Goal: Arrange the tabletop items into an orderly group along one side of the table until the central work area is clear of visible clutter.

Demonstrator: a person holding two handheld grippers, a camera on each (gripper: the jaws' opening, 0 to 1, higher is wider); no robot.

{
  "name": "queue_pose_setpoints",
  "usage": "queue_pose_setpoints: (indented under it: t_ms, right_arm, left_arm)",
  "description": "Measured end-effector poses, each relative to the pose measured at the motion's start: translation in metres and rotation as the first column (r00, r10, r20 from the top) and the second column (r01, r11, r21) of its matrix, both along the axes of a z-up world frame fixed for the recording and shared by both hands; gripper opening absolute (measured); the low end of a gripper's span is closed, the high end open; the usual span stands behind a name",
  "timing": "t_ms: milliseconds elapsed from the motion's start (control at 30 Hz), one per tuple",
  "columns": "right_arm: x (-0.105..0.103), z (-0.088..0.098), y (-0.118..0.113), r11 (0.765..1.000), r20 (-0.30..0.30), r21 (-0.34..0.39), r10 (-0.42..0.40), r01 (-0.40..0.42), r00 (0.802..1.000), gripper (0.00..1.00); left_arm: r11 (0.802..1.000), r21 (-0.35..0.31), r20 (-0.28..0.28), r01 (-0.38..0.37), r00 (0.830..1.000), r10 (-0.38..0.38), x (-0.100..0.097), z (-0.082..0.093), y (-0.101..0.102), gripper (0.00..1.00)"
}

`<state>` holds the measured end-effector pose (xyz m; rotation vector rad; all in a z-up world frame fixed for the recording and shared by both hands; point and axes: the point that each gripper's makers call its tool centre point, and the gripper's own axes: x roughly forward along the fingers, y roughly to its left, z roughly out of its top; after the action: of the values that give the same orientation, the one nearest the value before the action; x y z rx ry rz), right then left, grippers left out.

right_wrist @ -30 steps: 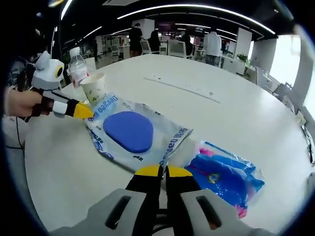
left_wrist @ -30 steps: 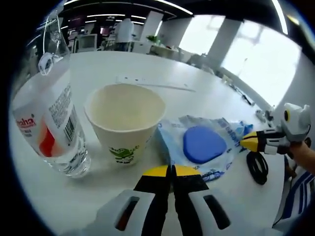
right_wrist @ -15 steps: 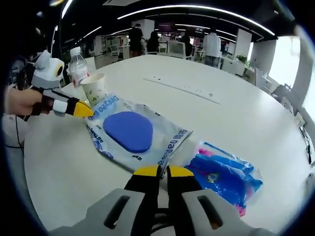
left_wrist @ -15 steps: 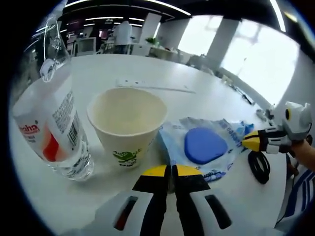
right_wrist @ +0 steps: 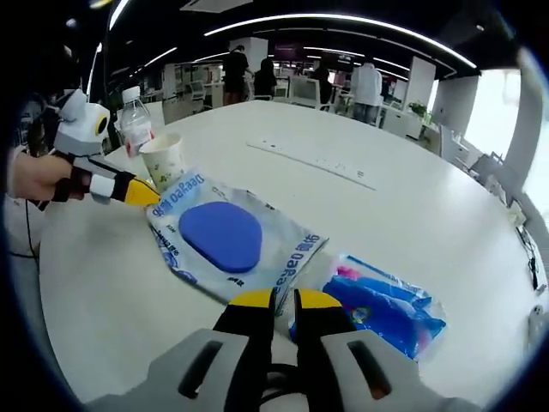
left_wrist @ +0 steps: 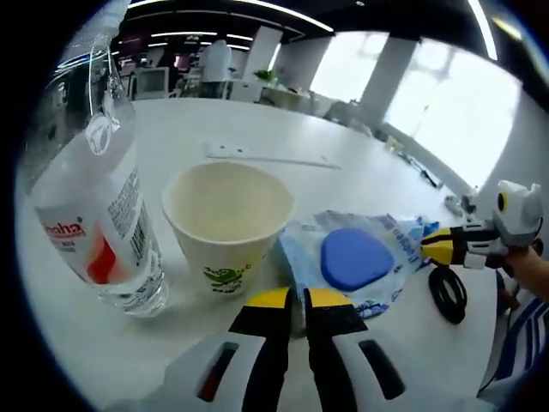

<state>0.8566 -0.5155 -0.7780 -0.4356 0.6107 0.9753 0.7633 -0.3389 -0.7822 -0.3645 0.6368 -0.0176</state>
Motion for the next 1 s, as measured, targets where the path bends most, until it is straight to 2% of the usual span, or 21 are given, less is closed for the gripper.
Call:
queue_pose_setpoints:
  t_ms: [133,300,467,567,667,833,900,1000]
  right_arm:
    - [0.000,0.007,0.000,1.000,0.006,0.015,0.000,0.000,1.000,0.08]
    - [-0.006,0.009,-0.002,0.999,-0.007,0.039,-0.005,0.006,1.000,0.14]
    - [-0.014,0.010,-0.004,0.999,-0.006,0.033,0.007,-0.007,1.000,0.18]
    - [-0.022,0.010,-0.007,0.999,0.000,0.019,0.030,-0.030,1.000,0.25]
    - [-0.031,0.013,-0.011,0.999,0.002,0.022,0.049,-0.049,0.999,0.31]
    - [-0.050,0.018,-0.015,0.997,-0.015,0.030,0.070,-0.069,0.997,0.40]
    - [-0.056,0.019,-0.016,0.997,-0.009,0.028,0.079,-0.078,0.997,0.43]
    - [-0.063,0.019,-0.018,0.995,-0.015,0.035,0.089,-0.088,0.996,0.47]
  left_arm:
    - [0.999,0.025,0.010,0.028,1.000,-0.028,-0.004,0.004,-0.002,0.08]
    - [0.999,0.011,0.020,0.040,0.999,-0.040,-0.010,0.008,-0.005,0.14]
    - [0.998,0.017,0.035,0.066,0.997,-0.066,-0.017,0.016,-0.008,0.23]
    - [0.996,0.021,0.041,0.086,0.995,-0.087,-0.023,0.021,-0.011,0.32]
    - [0.992,0.031,0.046,0.124,0.991,-0.125,-0.031,0.025,-0.014,0.35]
    - [0.987,0.043,0.057,0.157,0.986,-0.159,-0.047,0.033,-0.014,0.48]
    - [0.980,0.073,0.057,0.182,0.981,-0.187,-0.059,0.038,-0.012,0.53]
    - [0.980,0.080,0.070,0.181,0.980,-0.187,-0.071,0.044,-0.008,0.58]
